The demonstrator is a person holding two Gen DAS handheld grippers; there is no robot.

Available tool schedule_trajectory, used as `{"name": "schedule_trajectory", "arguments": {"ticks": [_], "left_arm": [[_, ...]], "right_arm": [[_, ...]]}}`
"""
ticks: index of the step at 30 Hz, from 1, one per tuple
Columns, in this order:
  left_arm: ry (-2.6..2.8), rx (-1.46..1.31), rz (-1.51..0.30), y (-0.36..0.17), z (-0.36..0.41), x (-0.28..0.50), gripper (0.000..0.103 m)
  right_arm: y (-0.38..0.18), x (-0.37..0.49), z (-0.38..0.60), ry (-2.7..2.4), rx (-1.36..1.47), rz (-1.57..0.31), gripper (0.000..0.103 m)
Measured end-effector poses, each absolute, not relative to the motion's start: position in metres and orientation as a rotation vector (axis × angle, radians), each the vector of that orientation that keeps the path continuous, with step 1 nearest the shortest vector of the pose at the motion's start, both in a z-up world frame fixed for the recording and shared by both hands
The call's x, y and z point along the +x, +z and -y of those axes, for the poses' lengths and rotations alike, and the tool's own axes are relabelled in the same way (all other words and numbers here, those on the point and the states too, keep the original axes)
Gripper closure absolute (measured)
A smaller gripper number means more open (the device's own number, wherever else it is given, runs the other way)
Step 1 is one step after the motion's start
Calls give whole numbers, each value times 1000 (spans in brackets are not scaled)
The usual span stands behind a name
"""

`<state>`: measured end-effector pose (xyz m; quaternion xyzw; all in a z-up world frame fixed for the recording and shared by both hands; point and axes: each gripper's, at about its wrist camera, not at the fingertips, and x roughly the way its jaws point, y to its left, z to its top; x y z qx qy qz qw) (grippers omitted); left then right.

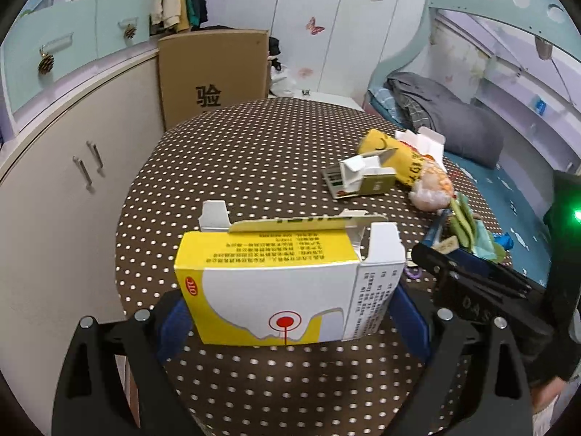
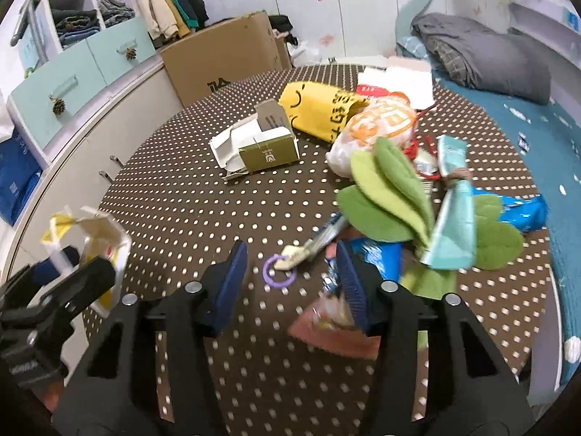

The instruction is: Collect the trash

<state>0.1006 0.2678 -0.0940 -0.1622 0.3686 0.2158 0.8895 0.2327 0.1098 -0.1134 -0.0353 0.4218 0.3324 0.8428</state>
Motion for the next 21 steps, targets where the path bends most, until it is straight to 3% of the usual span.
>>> {"name": "schedule_trajectory", "arguments": {"ticks": [1, 3, 5, 9, 21], "left_arm": [[450, -339, -767, -95, -269, 100, 12], [453, -347, -771, -98, -273, 100, 12], [450, -351, -772, -99, -275, 100, 12], [444, -354, -771, -100, -274, 101, 12], [393, -313, -740, -84, -245, 103, 12]], "right_arm": [[-116, 235, -113, 703, -75, -904, 72], [-120, 240, -118, 690, -86, -906, 80], [-121, 243, -119, 672, -84, -910, 96], [-118, 241, -113, 678, -52, -910, 101], [-84, 207, -61, 682, 8, -816, 102]]}}
